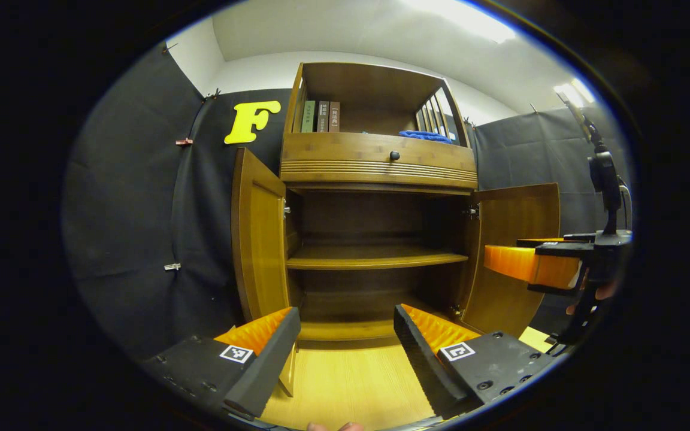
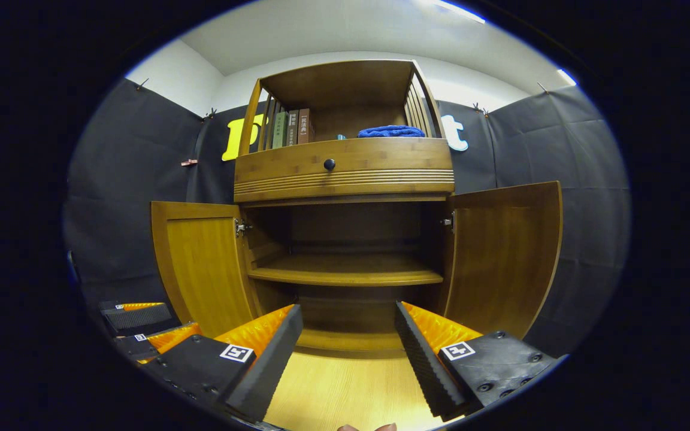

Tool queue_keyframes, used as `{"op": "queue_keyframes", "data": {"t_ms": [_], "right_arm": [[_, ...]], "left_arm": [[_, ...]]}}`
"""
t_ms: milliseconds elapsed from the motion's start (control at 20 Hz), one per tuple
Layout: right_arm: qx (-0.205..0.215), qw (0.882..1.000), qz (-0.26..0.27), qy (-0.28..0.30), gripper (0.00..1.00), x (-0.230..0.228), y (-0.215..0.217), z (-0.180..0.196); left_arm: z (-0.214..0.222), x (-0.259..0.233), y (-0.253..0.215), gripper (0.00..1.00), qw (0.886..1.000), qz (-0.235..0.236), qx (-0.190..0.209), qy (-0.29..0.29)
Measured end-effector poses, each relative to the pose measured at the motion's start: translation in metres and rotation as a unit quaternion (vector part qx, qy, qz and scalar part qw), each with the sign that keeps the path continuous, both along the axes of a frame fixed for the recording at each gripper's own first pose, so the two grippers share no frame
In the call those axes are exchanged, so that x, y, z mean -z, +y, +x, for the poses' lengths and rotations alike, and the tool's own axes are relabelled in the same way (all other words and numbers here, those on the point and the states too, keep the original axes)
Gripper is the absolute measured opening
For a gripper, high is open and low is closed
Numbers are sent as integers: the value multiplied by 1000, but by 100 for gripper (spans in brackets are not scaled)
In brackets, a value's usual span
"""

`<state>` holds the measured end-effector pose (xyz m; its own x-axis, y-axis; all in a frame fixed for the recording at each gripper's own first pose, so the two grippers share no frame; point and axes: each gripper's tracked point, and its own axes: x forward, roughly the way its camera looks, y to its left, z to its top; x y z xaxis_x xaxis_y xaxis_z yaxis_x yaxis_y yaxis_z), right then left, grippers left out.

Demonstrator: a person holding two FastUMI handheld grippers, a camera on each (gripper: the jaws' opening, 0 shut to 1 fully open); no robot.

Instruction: Open the right door of the double-door shoe cabinet with the right hand, and open the left door with the left hand.

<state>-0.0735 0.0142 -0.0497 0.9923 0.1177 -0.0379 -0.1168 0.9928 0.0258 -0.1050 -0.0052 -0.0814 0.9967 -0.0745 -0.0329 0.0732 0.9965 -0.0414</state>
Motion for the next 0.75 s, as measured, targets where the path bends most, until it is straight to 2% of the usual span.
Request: {"op": "queue_keyframes", "data": {"t_ms": [100, 300, 400, 700, 750], "right_arm": [[1, 1000, 0, 3, 95, 2, -3, 0], [2, 1000, 1, 4, 95, 4, -7, 0], [2, 1000, 1, 4, 100, 3, -8, 1], [10, 1000, 7, -3, 95, -6, -9, 9], [10, 1000, 6, -6, 100, -8, -8, 11]], "left_arm": [[-1, -1, -3, 98, 1000, 1, 2, -1], [-1, -4, -5, 98, 1000, 3, 0, -4], [-1, -3, -7, 98, 1000, 4, 1, -4], [2, -6, -13, 98, 1000, 3, 7, 0], [2, -8, -13, 98, 1000, 3, 7, -2]]}}
